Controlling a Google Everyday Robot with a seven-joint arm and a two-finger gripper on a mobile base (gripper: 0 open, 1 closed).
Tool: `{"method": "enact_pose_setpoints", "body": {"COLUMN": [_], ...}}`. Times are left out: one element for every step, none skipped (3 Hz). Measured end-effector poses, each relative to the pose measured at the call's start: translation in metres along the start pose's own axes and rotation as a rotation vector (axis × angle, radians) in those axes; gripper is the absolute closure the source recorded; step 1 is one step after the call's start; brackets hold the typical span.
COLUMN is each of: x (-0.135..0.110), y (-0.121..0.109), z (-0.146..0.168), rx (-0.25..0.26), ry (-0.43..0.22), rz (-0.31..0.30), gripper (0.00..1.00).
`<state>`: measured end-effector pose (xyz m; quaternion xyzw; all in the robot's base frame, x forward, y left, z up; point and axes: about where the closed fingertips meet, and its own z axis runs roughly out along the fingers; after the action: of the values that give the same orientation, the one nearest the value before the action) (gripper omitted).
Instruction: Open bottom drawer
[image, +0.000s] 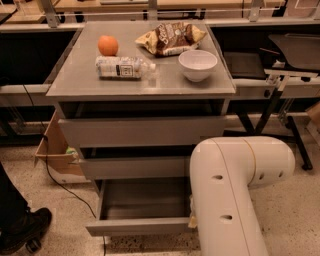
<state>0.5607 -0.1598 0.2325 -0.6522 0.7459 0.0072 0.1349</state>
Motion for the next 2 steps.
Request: {"method": "enact_pose_setpoints", "body": {"x": [-0.009,-0.016], "y": [-0.019,-0.037], "z": [-0.012,-0.015], "rx": [0.031,0.051], "ry": [-0.013,-0.026], "rz": [-0.013,-0.017], "gripper": [1.0,1.0]}}
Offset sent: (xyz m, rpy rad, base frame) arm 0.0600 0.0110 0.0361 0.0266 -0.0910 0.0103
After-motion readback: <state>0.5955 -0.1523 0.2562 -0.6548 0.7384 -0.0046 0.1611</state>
